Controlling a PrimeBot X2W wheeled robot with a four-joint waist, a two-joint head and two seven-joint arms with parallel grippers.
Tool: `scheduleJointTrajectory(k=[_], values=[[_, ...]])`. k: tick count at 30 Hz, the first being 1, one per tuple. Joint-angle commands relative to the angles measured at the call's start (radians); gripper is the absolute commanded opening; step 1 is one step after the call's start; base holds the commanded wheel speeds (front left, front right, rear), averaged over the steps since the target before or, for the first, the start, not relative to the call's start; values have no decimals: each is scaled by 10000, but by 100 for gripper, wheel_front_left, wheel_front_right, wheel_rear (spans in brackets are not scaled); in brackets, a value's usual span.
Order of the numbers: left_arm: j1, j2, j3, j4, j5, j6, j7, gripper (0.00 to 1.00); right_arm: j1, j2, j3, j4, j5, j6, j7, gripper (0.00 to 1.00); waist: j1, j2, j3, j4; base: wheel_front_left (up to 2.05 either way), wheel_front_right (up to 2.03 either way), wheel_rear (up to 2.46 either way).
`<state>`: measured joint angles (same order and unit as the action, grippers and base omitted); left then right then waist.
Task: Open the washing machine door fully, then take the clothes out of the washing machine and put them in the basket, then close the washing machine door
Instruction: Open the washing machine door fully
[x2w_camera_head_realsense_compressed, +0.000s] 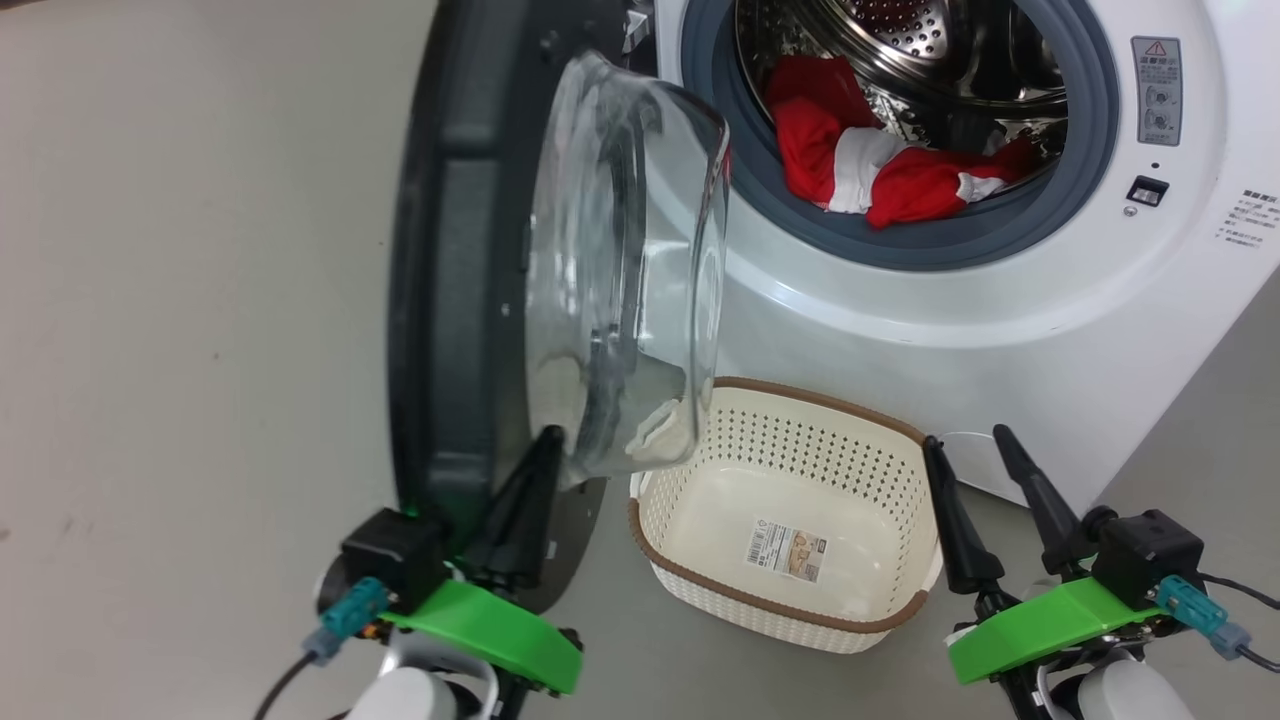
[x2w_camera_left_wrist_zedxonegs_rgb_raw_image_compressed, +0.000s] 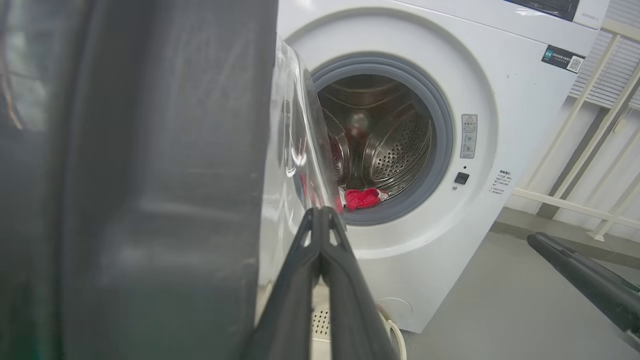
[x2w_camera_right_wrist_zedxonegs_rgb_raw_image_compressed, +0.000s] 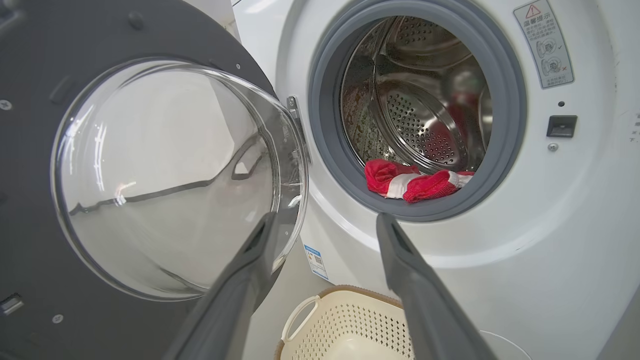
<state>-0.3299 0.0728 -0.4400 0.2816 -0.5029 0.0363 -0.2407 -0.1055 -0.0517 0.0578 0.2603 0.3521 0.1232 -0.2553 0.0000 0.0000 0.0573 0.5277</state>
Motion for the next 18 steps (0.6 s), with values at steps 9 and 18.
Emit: scheduleJointTrajectory(k=[9, 18], values=[[-53, 838, 1369, -154, -58, 814, -149, 0, -306, 14, 483, -131, -113, 75, -65, 100, 0, 0, 177, 35, 0, 0, 0], [-44, 1219, 2318, 181, -459, 984, -183, 0, -222, 14, 521, -210, -140, 75, -65, 100, 0, 0, 354, 49, 0, 0, 0]])
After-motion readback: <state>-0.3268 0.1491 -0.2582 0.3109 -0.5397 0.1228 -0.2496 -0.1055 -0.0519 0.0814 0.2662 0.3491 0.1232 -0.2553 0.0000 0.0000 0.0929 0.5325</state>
